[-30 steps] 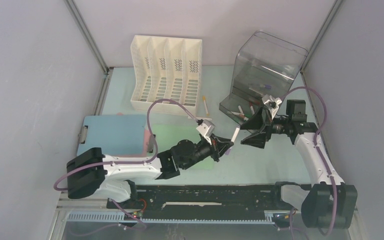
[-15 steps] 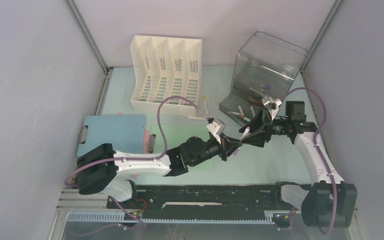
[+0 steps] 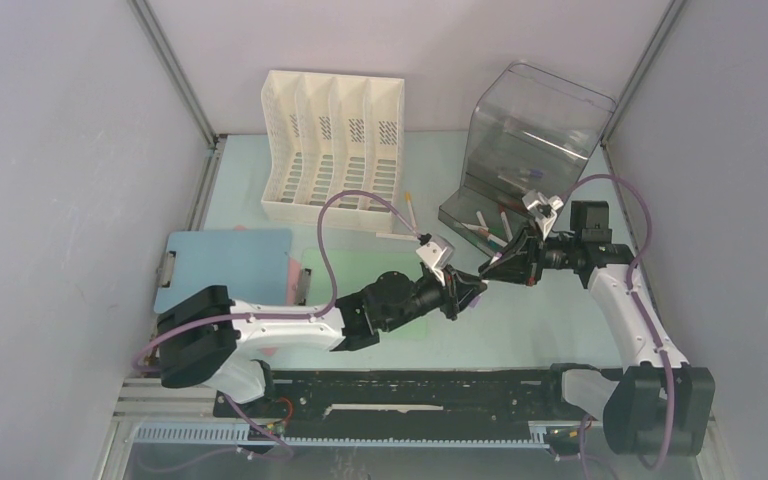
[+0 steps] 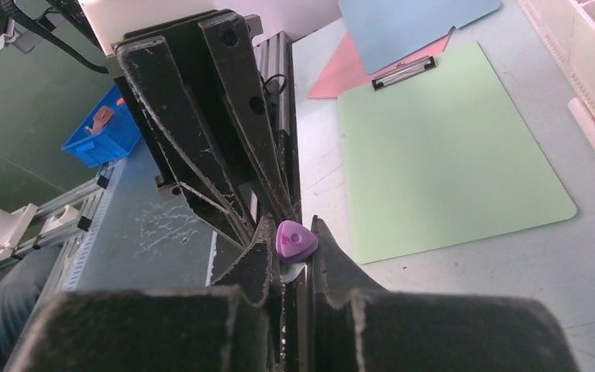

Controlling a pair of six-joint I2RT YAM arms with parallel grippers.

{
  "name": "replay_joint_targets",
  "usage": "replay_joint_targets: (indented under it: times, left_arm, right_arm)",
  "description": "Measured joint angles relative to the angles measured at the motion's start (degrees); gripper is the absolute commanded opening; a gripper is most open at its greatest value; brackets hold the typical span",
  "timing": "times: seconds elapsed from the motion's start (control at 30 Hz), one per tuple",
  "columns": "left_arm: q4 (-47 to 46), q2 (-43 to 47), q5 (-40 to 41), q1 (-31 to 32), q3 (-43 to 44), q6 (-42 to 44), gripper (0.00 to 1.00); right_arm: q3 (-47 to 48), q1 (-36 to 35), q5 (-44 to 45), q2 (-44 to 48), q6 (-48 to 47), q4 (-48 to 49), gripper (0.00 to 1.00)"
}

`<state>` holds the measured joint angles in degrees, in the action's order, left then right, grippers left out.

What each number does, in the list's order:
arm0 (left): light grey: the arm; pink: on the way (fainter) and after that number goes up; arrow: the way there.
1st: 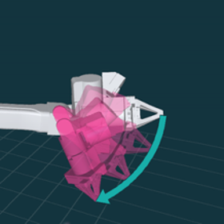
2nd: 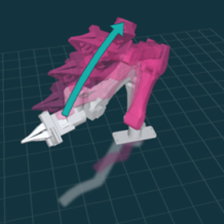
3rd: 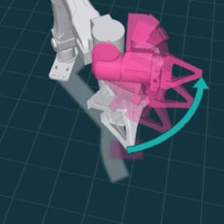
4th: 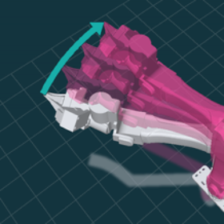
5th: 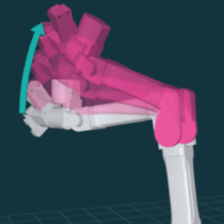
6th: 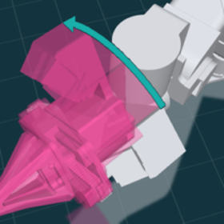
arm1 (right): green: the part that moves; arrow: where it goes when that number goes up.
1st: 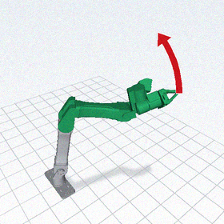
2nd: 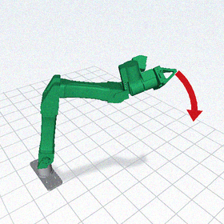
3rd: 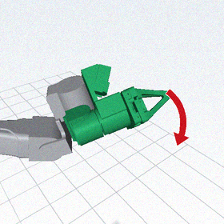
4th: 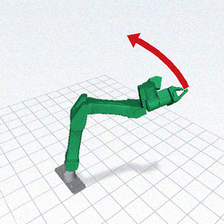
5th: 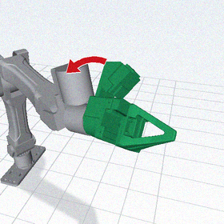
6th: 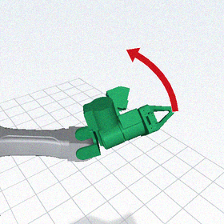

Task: Organize the desk
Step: Place the stationery in the drawer.

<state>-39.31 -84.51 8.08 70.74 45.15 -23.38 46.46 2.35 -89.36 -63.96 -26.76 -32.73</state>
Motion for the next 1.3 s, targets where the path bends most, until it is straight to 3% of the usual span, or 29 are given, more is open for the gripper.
replay_joint_targets:
  times: [0.2,0.3,0.53,0.87,1.13,1.3]
  left_arm:
    - [0.98,0.15,0.59,0.13,0.02,1.14,0.74]
    - [1.31,1.57,0.87,0.13,-1.07,2.45,0.85]
    - [3.48,9.27,6.19,0.13,-6.38,5.75,0.99]
    - [8.7,19.96,16.94,-0.2,-12.98,8.41,1.0]
    - [11.45,21.81,20.09,-1.03,-16.83,8.17,1.0]
    - [12.87,21.84,20.76,-1.16,-17.29,7.72,1.0]
  right_arm:
    - [-0.02,0.02,0.22,0.46,0.72,2.34,0.0]
    - [-0.02,0.2,0.37,0.9,0.74,2.95,0.0]
    - [-0.02,0.72,5.92,3.32,-0.68,3.04,0.0]
    - [-0.59,1.22,27.17,5.07,5.84,11.54,0.0]
    - [-8.46,1.38,47.41,8.9,15.69,24.72,0.0]
    - [-9.01,-2.25,63.34,8.46,20.46,32.02,0.0]
